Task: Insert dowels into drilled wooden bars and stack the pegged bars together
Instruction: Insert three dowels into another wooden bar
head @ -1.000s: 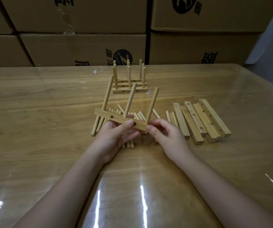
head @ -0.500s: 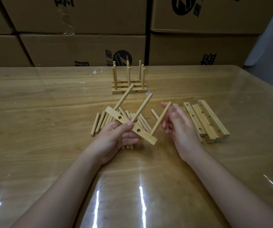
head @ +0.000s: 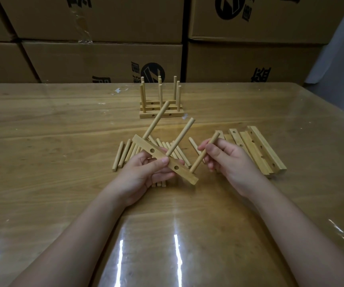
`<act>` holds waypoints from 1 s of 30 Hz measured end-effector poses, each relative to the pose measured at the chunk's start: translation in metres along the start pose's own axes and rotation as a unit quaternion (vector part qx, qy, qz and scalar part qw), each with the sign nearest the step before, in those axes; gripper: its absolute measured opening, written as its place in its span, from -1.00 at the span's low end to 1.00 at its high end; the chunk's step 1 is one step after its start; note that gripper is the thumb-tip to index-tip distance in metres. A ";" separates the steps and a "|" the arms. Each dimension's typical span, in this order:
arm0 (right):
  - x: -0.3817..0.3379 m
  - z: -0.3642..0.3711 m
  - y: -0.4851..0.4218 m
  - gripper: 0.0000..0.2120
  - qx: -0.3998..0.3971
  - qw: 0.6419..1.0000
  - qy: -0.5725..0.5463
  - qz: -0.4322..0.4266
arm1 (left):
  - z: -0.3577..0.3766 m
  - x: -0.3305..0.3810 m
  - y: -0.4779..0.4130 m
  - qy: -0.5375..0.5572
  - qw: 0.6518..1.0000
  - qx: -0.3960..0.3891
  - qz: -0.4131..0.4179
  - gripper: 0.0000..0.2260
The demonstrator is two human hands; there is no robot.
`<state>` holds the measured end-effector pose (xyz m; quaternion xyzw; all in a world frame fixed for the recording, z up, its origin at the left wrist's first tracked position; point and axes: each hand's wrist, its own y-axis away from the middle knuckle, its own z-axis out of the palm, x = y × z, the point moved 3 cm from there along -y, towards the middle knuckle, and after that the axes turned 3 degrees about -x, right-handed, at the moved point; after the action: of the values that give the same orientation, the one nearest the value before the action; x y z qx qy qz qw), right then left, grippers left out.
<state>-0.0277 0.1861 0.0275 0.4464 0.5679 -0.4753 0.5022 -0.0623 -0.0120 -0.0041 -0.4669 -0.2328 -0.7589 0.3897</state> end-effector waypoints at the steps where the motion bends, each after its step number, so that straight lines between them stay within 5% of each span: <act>1: 0.000 0.001 -0.001 -0.80 0.005 1.000 0.010 -0.001 | 0.000 0.000 0.000 -0.002 1.000 0.003 0.002 -0.64; 16: 0.007 0.009 -0.002 -0.82 0.119 0.992 0.031 -0.019 | 0.006 -0.001 0.000 -0.033 0.998 0.035 0.047 -0.75; 30: 0.015 0.015 -0.002 -0.73 0.056 0.996 0.063 -0.022 | -0.001 -0.001 -0.002 0.011 0.996 0.046 0.073 -0.72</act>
<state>-0.0291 0.1709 0.0124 0.4903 0.5803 -0.4883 0.4295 -0.0647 -0.0114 -0.0056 -0.4562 -0.2283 -0.7219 0.4675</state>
